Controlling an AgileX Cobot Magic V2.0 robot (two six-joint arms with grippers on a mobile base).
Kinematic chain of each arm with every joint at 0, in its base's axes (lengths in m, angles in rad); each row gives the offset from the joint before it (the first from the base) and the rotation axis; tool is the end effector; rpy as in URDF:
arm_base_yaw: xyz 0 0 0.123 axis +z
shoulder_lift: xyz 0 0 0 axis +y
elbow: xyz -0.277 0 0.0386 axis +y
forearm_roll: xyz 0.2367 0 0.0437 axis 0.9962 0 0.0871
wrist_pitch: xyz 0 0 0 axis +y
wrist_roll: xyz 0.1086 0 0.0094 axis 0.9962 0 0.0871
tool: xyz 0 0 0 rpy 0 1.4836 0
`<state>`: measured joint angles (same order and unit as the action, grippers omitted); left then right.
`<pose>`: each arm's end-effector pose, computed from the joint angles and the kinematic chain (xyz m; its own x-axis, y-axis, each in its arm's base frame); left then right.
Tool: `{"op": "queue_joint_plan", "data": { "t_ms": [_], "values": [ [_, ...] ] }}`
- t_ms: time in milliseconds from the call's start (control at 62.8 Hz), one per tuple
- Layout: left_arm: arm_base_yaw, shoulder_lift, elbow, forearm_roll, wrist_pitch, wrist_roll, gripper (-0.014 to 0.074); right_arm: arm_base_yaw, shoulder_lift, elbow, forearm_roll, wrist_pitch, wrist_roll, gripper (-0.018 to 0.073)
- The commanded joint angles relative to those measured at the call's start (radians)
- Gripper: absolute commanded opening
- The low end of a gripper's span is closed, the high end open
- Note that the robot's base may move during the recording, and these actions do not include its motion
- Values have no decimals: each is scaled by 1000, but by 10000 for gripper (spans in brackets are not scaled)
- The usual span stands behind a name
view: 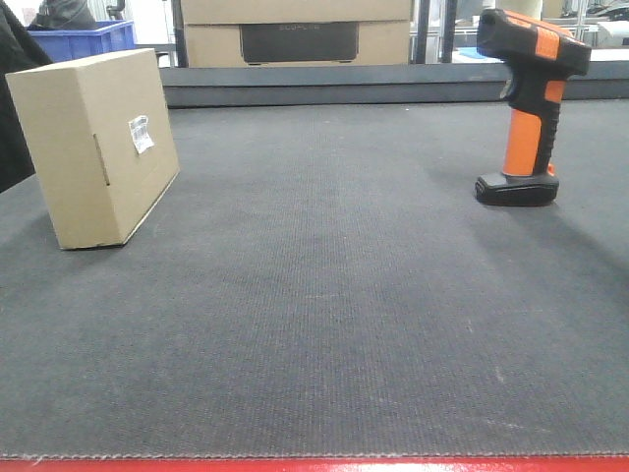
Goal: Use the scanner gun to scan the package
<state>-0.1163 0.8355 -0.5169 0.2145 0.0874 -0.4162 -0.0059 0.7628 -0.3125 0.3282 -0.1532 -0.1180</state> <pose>0.1838 -0.0194 0.2876 -0.3229 -0.1647 -0.9320 0.0342 0.9821 -0.1854 0.1648 -0.0063 0.2550 -0.2006 0.2061 -0.9578 0.0971 0.9770 0.1899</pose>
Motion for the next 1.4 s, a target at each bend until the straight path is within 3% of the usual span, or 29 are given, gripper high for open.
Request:
{"op": "queue_joint_plan", "data": {
  "t_ms": [0,112,271,494,797,1338,1386],
  "values": [
    [4,-64,68,-5,-33,4,-111,-6,-86,49,-23,-12,-6,-168],
    [14,-157,141,-12,-33,4,-111,-6,-206,96,-44,21,-6,-168],
    [55,-307,195,-26,-27,4,-111,-6,-361,106,-44,187,-6,-168],
    [83,-486,199,-9,84,4,-111,-6,-558,106,-44,308,-6,-168],
    [83,-611,203,-9,119,4,-111,-6,-685,106,-41,321,-6,-168],
    [83,-619,203,-9,104,4,-111,-6,-684,106,-41,332,-6,-168],
    [83,-619,203,-9,104,4,-111,-6,-684,106,-86,332,-6,-168]
  ]
}}
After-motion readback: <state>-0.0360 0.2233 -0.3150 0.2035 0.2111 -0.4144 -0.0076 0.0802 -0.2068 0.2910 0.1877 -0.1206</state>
